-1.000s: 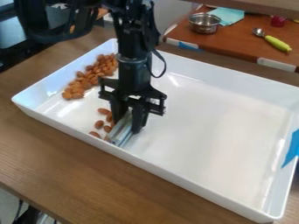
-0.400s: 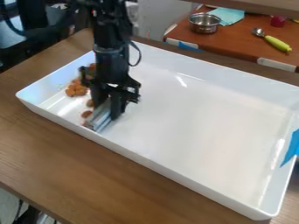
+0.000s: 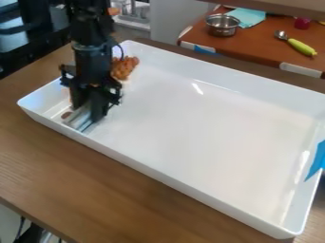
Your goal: Sweep into pile
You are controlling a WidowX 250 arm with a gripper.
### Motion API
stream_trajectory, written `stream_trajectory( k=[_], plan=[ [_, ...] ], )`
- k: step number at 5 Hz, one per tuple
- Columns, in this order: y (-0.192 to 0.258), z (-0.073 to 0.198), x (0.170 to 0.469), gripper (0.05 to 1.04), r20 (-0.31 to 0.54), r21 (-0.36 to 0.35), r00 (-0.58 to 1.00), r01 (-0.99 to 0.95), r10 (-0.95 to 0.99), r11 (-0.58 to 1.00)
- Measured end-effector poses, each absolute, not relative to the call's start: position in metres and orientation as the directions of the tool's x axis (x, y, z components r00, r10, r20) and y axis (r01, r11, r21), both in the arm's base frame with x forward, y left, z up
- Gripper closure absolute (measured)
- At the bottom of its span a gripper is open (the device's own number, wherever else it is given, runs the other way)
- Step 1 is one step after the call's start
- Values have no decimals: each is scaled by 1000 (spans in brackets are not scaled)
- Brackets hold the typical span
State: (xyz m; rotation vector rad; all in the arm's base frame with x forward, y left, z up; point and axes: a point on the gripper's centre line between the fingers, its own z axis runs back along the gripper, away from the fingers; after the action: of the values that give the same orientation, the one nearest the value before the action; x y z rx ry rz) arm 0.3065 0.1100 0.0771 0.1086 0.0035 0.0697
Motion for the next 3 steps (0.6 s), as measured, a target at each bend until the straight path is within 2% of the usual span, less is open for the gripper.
stream_trajectory(
  k=[1, 2, 3],
  plan=[
    [114, 78, 308, 705, 11, 135, 999, -52, 51, 989],
    [109, 78, 310, 705, 21, 102, 998, -63, 61, 993],
    [92, 88, 308, 705, 25, 29, 994, -105, 104, 994]
  ],
)
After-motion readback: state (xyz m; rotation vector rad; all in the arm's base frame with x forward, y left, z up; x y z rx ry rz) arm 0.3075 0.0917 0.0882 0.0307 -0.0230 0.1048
